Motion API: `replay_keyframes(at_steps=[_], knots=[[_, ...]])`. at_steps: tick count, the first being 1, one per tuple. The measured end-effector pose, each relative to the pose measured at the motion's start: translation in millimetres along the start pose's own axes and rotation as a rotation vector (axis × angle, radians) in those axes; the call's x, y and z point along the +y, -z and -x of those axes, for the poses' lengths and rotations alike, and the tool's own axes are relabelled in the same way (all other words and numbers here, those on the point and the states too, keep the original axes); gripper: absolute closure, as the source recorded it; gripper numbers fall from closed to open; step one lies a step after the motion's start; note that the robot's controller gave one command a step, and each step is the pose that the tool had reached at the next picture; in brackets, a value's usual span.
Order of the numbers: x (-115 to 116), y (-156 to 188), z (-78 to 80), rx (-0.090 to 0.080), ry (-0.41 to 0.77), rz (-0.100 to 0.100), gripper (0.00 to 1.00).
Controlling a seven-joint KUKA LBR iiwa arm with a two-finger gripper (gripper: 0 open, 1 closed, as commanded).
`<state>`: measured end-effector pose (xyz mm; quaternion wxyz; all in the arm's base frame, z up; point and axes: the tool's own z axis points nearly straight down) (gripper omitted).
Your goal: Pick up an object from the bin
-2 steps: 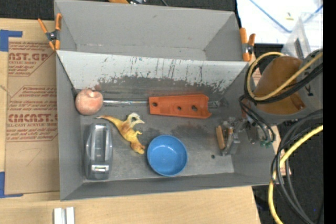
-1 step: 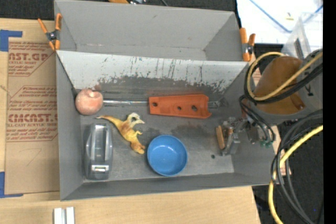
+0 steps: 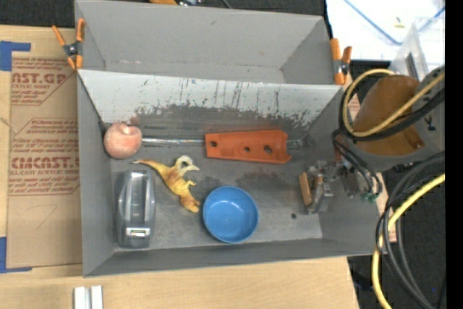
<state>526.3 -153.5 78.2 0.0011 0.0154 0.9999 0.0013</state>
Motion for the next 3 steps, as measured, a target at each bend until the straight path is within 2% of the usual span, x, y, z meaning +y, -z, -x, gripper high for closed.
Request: replay_keyframes(at_steps=[2, 3], knots=[[0.6, 18.3, 1.2, -0.004, 0.0, -0.001, 1.0], [1.6, 36.0, -1.4, 0.006, 0.0, 0.002, 1.0]])
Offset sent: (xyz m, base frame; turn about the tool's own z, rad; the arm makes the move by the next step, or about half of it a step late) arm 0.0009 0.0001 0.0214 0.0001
